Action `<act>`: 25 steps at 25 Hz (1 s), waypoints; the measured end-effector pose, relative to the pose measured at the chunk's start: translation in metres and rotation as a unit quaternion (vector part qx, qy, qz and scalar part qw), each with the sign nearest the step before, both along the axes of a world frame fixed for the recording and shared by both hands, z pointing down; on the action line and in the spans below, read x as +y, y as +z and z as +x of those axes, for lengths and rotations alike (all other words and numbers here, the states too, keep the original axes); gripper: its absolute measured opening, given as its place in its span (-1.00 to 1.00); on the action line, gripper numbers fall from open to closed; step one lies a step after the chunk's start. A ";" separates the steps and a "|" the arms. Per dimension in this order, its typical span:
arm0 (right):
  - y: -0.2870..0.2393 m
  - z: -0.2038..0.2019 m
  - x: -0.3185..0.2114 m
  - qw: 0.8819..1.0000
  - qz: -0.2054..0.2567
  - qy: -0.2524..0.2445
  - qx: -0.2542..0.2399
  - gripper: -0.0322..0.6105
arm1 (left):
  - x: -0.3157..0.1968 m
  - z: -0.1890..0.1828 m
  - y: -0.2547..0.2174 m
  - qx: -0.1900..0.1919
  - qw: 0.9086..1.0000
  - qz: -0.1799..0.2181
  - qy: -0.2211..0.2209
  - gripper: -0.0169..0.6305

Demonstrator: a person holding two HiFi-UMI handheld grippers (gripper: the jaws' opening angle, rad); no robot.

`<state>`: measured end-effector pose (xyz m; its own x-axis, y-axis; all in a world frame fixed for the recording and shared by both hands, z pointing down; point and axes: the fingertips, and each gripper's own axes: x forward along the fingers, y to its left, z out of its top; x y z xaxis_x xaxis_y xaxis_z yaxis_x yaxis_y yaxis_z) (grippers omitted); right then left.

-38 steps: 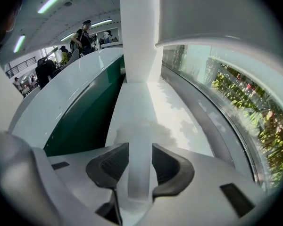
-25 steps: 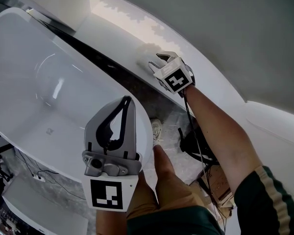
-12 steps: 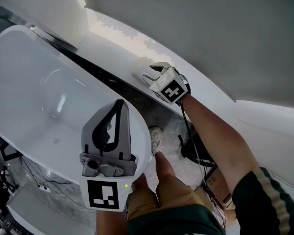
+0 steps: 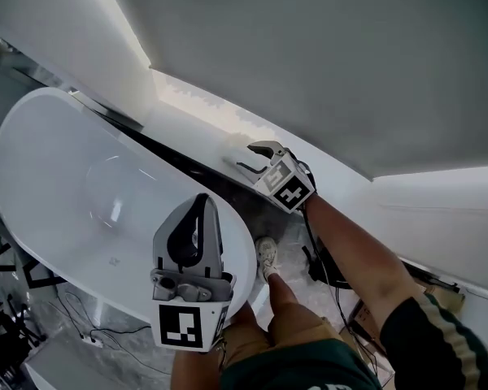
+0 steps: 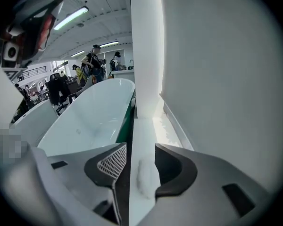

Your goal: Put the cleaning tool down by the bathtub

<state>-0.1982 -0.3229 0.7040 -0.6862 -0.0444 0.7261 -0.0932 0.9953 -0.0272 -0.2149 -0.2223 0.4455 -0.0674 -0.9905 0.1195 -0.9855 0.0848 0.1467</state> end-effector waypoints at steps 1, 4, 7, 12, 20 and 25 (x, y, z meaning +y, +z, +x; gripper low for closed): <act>-0.012 0.002 0.001 1.000 0.002 0.004 -0.010 -0.30 | 0.000 0.004 -0.006 -0.004 1.000 0.002 0.005 -0.92; -0.053 0.006 0.009 1.000 0.008 0.004 -0.030 -0.29 | 0.000 0.012 -0.033 0.004 1.000 0.014 0.017 -0.92; -0.088 0.011 0.018 0.999 0.017 0.001 -0.043 -0.29 | 0.006 0.017 -0.055 -0.003 1.000 0.010 0.027 -0.92; -0.141 0.021 0.029 0.997 0.034 0.006 -0.075 -0.29 | 0.014 0.023 -0.086 -0.017 0.999 0.010 0.037 -0.92; -0.228 0.039 0.064 0.991 0.059 -0.006 -0.123 -0.29 | 0.029 0.033 -0.145 -0.051 0.997 0.024 0.046 -0.92; -0.274 0.047 0.092 0.985 0.076 -0.017 -0.157 -0.29 | 0.038 0.034 -0.180 -0.068 0.995 0.054 0.045 -0.92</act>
<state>-0.1510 -0.2304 0.4299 -0.8784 -0.1097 0.4651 -0.0708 0.9924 0.1003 -0.1809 -0.1845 0.2660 0.0134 -0.9999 0.0078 -0.9998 -0.0133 0.0158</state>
